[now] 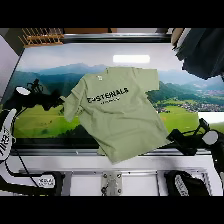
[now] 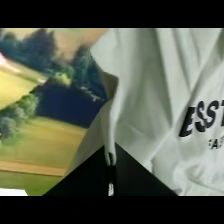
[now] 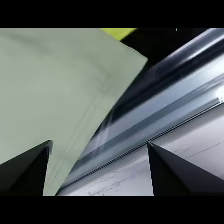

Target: Fold the clothes and pants, and hang the long-sleeved shirts on hangers.

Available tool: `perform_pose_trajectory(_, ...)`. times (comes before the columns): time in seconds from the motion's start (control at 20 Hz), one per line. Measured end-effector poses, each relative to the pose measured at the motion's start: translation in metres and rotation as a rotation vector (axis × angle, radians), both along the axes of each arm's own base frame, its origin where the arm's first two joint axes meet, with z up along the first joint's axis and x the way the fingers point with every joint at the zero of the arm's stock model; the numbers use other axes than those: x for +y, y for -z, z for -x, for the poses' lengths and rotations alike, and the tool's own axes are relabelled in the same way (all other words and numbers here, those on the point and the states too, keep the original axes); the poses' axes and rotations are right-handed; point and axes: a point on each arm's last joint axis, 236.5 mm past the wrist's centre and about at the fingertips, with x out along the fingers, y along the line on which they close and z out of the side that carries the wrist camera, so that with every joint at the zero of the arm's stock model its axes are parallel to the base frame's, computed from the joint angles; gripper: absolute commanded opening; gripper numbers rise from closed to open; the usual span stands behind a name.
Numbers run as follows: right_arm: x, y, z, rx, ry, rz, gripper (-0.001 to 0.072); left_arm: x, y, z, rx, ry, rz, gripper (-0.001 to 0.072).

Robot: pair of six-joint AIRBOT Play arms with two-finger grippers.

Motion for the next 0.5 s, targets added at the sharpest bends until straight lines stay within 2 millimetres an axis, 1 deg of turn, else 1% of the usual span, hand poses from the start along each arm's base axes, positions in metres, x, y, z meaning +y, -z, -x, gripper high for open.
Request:
perform_pose_trajectory(0.1, 0.007, 0.017, 0.006, 0.014, 0.063, -0.048, 0.0653, 0.0, -0.007, -0.005, -0.021, 0.011, -0.006, 0.0009)
perform_pose_trajectory(0.25, 0.022, 0.035, 0.004, -0.001, 0.086, -0.087, 0.0653, 0.0, -0.01, -0.007, -0.029, 0.02, -0.008, 0.0009)
perform_pose_trajectory(0.5, 0.041, 0.046, -0.009, -0.047, 0.058, -0.105, 0.065, -0.001, -0.012, -0.007, -0.031, 0.028, -0.006, 0.0009)
